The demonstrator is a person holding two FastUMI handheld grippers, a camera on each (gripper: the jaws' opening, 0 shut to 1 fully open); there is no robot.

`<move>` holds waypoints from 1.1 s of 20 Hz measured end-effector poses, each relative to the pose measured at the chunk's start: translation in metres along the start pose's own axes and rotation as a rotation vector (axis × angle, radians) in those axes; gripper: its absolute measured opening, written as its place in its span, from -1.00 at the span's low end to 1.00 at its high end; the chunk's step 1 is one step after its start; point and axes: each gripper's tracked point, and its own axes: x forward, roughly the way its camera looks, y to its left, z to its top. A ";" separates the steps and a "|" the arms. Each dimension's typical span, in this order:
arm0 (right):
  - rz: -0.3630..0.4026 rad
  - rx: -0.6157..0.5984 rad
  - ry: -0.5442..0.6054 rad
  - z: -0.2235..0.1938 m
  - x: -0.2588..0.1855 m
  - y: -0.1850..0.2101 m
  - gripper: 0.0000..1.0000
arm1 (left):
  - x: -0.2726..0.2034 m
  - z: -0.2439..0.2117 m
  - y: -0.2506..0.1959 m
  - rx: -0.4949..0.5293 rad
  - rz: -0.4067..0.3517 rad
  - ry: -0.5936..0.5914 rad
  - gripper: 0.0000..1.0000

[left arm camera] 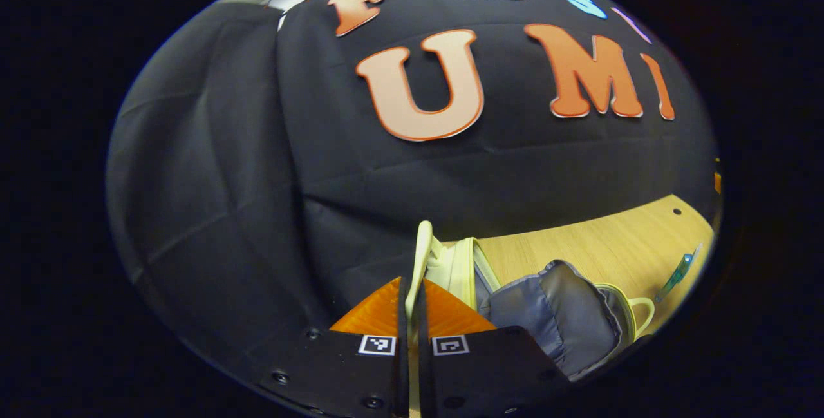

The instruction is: First open the suitcase, pack the skin care products into it, and then close the suitcase.

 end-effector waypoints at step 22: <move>-0.036 0.011 0.066 -0.019 -0.003 0.002 0.91 | 0.066 -0.124 0.058 -0.092 0.157 0.209 -0.16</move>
